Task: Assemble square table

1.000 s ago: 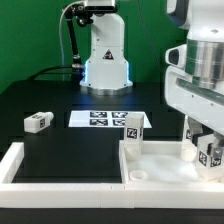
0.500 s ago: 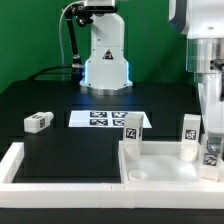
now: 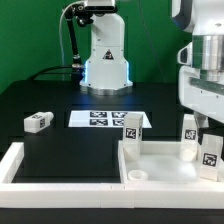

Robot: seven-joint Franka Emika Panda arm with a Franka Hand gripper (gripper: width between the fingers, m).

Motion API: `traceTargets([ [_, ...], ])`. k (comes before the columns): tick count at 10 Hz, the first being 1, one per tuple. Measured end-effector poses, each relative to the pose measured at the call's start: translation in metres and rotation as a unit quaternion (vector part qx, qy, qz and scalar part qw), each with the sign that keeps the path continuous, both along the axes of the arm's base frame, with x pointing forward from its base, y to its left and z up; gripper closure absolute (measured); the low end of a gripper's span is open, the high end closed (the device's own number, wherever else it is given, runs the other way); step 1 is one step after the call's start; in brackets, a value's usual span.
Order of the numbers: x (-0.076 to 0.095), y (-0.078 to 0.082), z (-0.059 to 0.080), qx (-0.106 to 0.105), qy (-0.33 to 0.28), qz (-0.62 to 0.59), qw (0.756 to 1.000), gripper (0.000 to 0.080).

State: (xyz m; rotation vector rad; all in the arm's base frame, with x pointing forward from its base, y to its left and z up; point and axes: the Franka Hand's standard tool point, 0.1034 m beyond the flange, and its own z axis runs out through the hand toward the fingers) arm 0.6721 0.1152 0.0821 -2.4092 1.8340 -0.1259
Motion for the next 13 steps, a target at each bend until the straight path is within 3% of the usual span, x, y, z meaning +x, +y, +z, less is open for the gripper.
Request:
traceTargets([
  [4,0.0,-0.003,-0.001,-0.022,-0.004,0.151,0.988,0.015],
  [6,0.012,-0.02,-0.002,-0.051,-0.008,0.344,0.938,0.015],
  [8,0.015,-0.021,-0.003,-0.052,-0.01,0.367,0.929,0.015],
  [9,0.015,-0.021,-0.004,-0.052,-0.01,0.367,0.929,0.0279],
  [10,0.015,-0.022,-0.004,-0.051,-0.01,0.361,0.931,0.0279],
  [12,0.015,-0.022,-0.004,-0.047,-0.009,0.331,0.942,0.0511],
  [13,0.014,-0.023,-0.004,-0.041,-0.006,0.288,0.957,0.0511],
])
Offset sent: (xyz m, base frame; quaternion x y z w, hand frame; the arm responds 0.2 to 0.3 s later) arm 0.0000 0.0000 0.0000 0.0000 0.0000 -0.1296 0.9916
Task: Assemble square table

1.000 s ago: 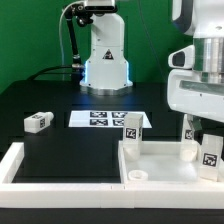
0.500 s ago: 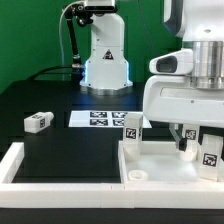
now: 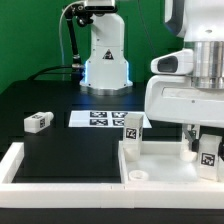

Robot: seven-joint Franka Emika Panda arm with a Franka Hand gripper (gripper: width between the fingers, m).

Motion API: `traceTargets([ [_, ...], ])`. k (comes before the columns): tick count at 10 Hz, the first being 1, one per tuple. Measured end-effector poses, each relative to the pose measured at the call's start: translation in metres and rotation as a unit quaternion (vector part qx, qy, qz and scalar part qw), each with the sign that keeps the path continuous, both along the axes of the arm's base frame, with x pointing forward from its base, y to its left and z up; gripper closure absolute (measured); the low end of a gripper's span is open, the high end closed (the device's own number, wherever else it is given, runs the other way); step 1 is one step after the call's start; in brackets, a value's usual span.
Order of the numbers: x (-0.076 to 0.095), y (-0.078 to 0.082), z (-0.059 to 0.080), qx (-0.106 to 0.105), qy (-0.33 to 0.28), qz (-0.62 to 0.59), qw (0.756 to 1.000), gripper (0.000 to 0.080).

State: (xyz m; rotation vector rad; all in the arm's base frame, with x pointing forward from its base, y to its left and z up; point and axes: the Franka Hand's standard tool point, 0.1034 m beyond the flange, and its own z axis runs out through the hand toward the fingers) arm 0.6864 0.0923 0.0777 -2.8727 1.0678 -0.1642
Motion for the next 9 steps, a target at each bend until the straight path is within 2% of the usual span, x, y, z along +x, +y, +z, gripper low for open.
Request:
traceTargets([
  [2,-0.001,-0.002,0.0,0.006,0.003,-0.053,0.999,0.0511],
  [3,-0.003,-0.003,-0.001,0.015,0.008,-0.147,0.989,0.0511],
  [4,-0.006,-0.004,-0.002,0.028,0.012,-0.228,0.973,0.0511],
  [5,-0.01,-0.004,-0.002,0.054,0.013,-0.322,0.945,0.0511],
  [7,-0.014,-0.011,-0.003,0.095,0.025,-0.398,0.912,0.0511],
  [9,-0.015,-0.009,-0.003,0.101,0.031,-0.443,0.89,0.0511],
])
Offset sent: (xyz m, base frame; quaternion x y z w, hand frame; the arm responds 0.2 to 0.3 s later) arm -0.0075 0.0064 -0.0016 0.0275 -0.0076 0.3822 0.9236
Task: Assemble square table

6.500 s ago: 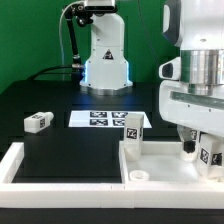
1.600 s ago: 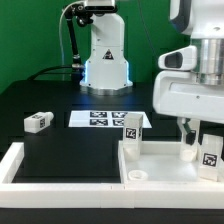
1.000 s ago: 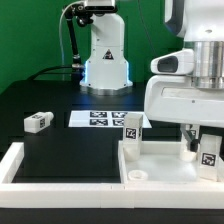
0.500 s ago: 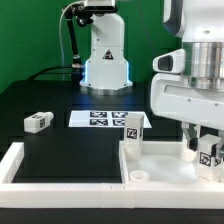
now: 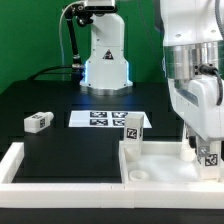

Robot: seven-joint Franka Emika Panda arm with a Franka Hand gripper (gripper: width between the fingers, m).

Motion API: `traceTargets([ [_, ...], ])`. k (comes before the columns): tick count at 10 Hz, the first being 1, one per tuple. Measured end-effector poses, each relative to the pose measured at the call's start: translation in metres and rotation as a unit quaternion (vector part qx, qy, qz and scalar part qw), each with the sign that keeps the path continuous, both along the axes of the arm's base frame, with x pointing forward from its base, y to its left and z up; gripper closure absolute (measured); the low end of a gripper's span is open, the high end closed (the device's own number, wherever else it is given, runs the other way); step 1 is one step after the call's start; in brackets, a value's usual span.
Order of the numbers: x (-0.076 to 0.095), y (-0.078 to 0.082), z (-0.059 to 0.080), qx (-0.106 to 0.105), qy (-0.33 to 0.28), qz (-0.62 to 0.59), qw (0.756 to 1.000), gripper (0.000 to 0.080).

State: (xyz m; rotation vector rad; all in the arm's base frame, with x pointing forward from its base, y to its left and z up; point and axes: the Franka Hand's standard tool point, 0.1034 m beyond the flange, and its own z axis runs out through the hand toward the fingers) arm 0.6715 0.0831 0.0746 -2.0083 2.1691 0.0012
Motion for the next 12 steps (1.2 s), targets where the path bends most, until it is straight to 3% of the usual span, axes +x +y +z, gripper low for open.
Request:
traceTargets([
  [2,-0.001,0.0,0.0,0.002,0.004,-0.018,1.0,0.0511],
  [3,0.0,0.001,0.0,-0.011,-0.002,0.039,0.999,0.0397],
  [4,0.005,0.009,0.003,-0.031,-0.018,0.14,0.99,0.0397],
  [5,0.003,0.02,0.003,-0.032,-0.021,0.218,0.975,0.0228],
  [6,0.0,0.027,0.006,-0.025,-0.008,0.274,0.961,0.0164],
  [9,0.001,0.023,0.006,-0.043,-0.02,0.369,0.928,0.0151],
  [10,0.002,0.02,0.005,-0.055,-0.029,0.425,0.903,0.0151],
  [12,0.01,0.016,-0.001,-0.081,-0.042,0.589,0.803,0.0151],
])
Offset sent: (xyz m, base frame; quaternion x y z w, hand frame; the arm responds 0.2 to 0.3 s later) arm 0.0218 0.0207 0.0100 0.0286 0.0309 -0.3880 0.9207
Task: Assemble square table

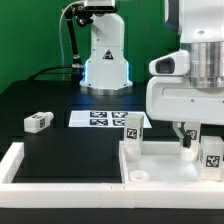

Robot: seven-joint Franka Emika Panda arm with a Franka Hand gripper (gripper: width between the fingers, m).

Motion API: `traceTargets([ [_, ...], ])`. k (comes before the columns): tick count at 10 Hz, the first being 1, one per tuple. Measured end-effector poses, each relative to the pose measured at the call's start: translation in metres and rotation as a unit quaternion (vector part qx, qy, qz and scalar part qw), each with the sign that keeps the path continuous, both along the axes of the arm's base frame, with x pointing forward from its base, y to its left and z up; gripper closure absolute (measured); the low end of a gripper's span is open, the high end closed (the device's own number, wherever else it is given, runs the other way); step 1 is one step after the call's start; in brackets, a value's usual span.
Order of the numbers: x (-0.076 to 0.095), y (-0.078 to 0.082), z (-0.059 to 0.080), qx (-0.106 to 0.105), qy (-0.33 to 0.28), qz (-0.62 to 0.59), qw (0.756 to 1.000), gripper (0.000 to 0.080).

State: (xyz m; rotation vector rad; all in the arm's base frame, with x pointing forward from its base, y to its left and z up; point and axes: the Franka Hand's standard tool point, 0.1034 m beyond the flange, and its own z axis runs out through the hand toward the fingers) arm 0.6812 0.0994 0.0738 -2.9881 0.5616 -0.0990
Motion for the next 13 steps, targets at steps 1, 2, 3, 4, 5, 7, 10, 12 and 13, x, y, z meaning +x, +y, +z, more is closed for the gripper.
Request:
traceTargets([
  [1,0.0044,0.0009,-0.0039,-0.003,-0.004,0.043,0.999,0.0151],
  [2,0.004,-0.0002,-0.0033,-0.004,-0.005,0.047,0.999,0.0151],
  [3,0.0038,-0.0006,-0.0038,-0.003,-0.003,0.035,0.999,0.0151],
  [4,0.0037,-0.0007,-0.0041,-0.003,-0.003,0.032,0.999,0.0273],
  [5,0.0036,-0.0008,-0.0043,-0.002,-0.001,0.015,1.0,0.0413],
  [7,0.0034,-0.0023,-0.0047,0.005,0.006,-0.072,0.997,0.051],
  [10,0.0027,-0.0049,-0.0056,0.015,0.018,-0.203,0.979,0.051],
  [12,-0.0005,-0.0079,-0.0068,0.029,0.032,-0.408,0.912,0.051],
  [13,-0.0021,-0.0073,-0.007,0.045,0.043,-0.498,0.865,0.0508],
])
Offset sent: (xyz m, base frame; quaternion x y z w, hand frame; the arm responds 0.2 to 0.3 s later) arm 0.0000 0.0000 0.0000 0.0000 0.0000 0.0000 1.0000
